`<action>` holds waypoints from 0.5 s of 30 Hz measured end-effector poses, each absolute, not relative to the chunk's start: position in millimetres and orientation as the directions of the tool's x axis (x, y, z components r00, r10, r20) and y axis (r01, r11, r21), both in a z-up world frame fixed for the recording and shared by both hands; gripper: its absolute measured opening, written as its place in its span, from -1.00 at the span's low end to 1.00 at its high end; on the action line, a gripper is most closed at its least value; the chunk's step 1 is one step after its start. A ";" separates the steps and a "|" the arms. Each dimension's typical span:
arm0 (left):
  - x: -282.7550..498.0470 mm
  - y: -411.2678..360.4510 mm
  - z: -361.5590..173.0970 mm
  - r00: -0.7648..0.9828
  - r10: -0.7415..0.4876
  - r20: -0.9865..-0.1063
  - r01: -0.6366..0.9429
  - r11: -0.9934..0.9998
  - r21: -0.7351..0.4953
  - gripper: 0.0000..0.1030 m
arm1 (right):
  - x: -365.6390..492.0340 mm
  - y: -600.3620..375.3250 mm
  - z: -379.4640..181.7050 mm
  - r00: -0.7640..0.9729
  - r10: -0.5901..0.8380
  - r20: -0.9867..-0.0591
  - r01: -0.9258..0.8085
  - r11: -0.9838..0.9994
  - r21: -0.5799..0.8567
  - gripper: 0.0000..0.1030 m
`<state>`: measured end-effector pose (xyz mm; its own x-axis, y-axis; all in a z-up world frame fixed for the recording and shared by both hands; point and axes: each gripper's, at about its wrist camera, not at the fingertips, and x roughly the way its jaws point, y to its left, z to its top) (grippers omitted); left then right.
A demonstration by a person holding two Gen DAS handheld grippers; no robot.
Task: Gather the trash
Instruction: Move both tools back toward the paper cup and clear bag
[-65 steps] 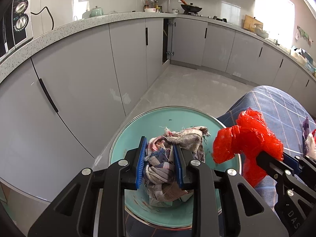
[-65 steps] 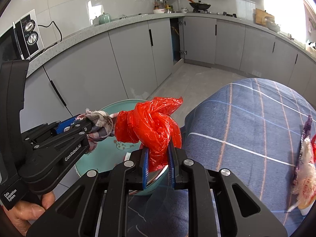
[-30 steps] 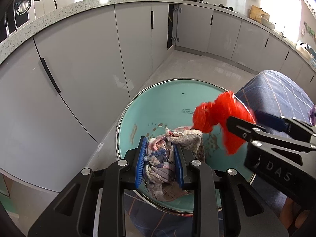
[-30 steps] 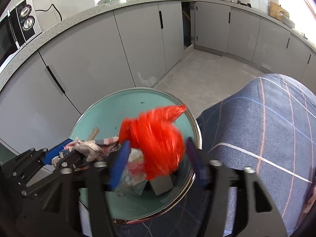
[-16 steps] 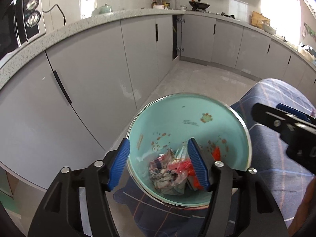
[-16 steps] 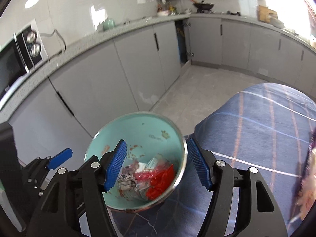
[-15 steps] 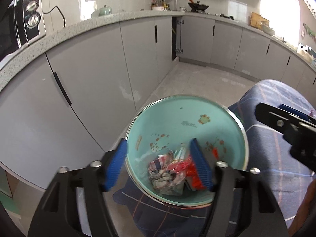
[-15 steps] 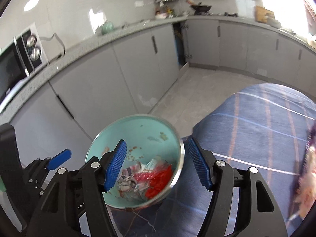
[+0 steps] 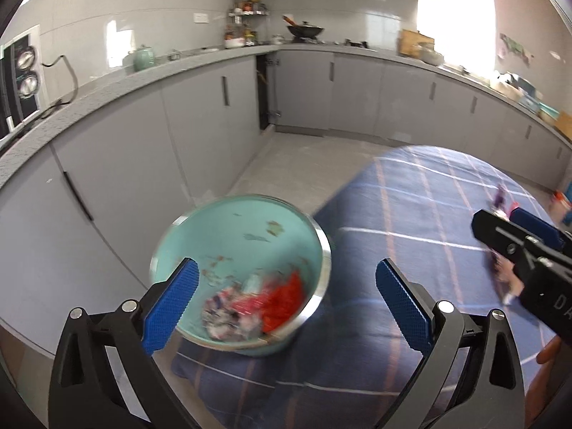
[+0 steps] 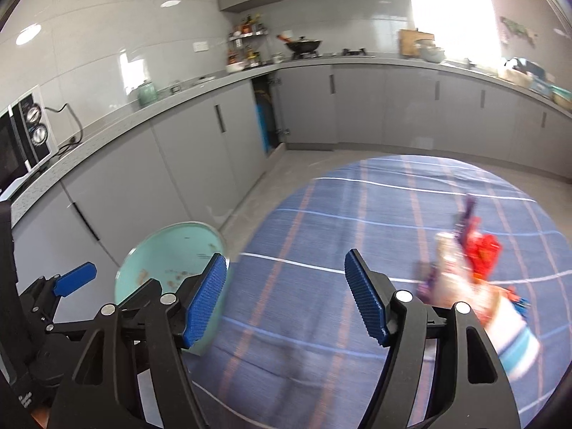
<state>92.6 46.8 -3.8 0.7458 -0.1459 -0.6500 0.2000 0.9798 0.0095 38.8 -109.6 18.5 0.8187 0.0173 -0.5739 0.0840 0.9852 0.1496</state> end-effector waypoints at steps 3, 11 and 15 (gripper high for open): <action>81.8 25.1 -8.4 0.727 -0.187 -0.660 0.254 0.967 0.006 0.89 | 14.9 -139.9 15.3 0.820 -0.039 -0.571 0.151 0.977 0.150 0.33; 58.8 -38.6 -25.1 0.658 -0.309 -0.687 0.415 0.910 -0.012 0.89 | -49.2 -222.2 -0.5 0.784 -0.165 -0.599 0.317 0.935 0.157 0.31; 52.7 -65.1 -31.1 0.614 -0.354 -0.706 0.469 0.882 -0.034 0.87 | -73.3 -253.0 -2.9 0.769 -0.223 -0.599 0.376 0.915 0.143 0.26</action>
<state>52.7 -65.1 -31.1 0.6136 -0.3536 -0.7061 0.4691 0.8825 -0.0342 -73.3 -253.0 -2.9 0.7688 -0.2226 -0.5995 0.3765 0.9153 0.1429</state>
